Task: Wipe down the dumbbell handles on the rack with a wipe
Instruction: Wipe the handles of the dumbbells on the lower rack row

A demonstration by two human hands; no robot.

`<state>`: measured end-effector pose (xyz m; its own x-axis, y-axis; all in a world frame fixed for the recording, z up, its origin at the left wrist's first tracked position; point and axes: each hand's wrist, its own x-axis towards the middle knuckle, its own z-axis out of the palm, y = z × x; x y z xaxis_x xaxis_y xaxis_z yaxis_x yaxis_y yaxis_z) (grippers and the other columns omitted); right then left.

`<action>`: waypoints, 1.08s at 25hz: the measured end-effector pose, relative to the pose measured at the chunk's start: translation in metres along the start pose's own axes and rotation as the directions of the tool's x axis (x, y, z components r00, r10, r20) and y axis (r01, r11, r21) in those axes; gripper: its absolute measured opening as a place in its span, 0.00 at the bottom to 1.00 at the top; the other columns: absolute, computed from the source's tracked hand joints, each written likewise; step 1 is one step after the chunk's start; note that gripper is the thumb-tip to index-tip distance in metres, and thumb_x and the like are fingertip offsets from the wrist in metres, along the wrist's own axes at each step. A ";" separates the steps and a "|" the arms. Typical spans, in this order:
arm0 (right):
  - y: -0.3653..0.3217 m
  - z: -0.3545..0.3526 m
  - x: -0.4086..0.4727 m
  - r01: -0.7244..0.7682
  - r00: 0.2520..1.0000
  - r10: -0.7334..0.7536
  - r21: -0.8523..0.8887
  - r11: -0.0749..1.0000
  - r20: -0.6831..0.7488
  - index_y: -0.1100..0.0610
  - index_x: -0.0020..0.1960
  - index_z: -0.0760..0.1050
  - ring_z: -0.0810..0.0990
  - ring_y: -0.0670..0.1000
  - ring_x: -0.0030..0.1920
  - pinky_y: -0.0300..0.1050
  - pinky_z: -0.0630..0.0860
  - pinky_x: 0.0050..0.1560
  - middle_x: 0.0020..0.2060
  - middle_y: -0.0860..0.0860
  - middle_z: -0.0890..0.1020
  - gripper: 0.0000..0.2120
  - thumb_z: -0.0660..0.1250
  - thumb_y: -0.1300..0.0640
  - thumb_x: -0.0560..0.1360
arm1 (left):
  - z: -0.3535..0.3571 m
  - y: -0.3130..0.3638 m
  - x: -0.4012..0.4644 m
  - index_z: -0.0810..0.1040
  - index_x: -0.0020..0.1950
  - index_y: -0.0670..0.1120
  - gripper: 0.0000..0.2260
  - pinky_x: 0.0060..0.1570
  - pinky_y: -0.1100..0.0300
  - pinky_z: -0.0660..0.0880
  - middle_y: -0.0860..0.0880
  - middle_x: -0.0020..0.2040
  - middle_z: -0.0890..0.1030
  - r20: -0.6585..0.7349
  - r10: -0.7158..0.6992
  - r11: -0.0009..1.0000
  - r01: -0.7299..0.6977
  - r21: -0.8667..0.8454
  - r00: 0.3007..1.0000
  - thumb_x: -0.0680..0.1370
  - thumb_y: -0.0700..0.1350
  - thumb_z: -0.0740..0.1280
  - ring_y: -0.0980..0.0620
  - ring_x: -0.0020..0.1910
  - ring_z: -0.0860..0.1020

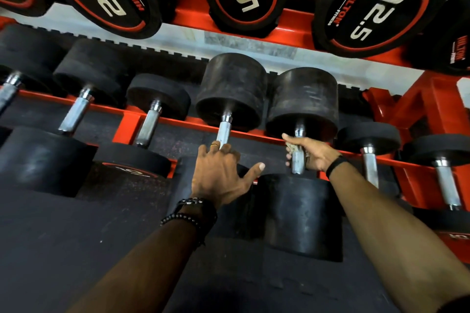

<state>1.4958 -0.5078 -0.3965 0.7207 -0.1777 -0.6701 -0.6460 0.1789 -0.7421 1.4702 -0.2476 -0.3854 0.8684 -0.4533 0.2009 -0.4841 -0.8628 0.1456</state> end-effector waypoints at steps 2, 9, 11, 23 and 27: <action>0.007 -0.003 0.003 -0.076 0.997 0.076 0.015 0.997 -0.005 0.55 0.31 0.73 0.75 0.50 0.28 0.49 0.78 0.40 0.27 0.50 0.75 0.19 0.75 0.42 0.66 | 0.001 -0.002 0.000 0.83 0.42 0.48 0.33 0.53 0.49 0.69 0.49 0.44 0.81 0.014 0.005 1.000 -0.005 0.001 1.000 0.76 0.72 0.50 0.47 0.50 0.77; 0.010 0.009 0.003 -0.162 0.986 0.153 -0.178 0.971 -0.064 0.59 0.41 0.75 0.80 0.50 0.26 0.43 0.76 0.34 0.26 0.51 0.81 0.09 0.62 0.59 0.79 | 0.001 -0.002 0.000 0.83 0.43 0.49 0.33 0.53 0.49 0.69 0.49 0.45 0.82 0.009 0.002 1.000 -0.002 -0.010 1.000 0.75 0.72 0.50 0.47 0.50 0.77; 0.017 0.005 -0.004 -0.131 0.981 0.056 -0.424 0.896 -0.184 0.59 0.41 0.76 0.79 0.52 0.26 0.40 0.73 0.31 0.28 0.54 0.81 0.06 0.71 0.58 0.73 | 0.002 -0.002 -0.001 0.83 0.42 0.48 0.33 0.53 0.50 0.69 0.48 0.45 0.82 0.003 0.005 1.000 -0.005 -0.011 1.000 0.75 0.72 0.50 0.47 0.49 0.77; 0.006 0.000 -0.038 0.290 0.922 -0.308 -0.946 0.143 0.236 0.55 0.39 0.84 0.78 0.41 0.30 0.32 0.74 0.33 0.30 0.47 0.82 0.10 0.69 0.68 0.70 | 0.002 -0.002 0.000 0.84 0.43 0.48 0.34 0.53 0.48 0.69 0.47 0.45 0.82 -0.001 0.001 1.000 -0.001 -0.020 1.000 0.75 0.73 0.49 0.46 0.50 0.77; -0.005 -0.012 -0.027 0.327 0.734 -0.678 -0.893 0.309 0.034 0.53 0.35 0.80 0.75 0.42 0.26 0.40 0.75 0.33 0.27 0.47 0.80 0.09 0.72 0.66 0.69 | 0.003 -0.004 -0.001 0.84 0.43 0.48 0.34 0.53 0.49 0.69 0.47 0.45 0.82 -0.002 0.007 1.000 -0.007 -0.028 1.000 0.75 0.73 0.49 0.46 0.50 0.77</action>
<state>1.4760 -0.5156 -0.3747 0.9757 -0.2189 0.0122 -0.1888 -0.8672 -0.4608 1.4716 -0.2444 -0.3888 0.8649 -0.4588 0.2037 -0.4929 -0.8532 0.1708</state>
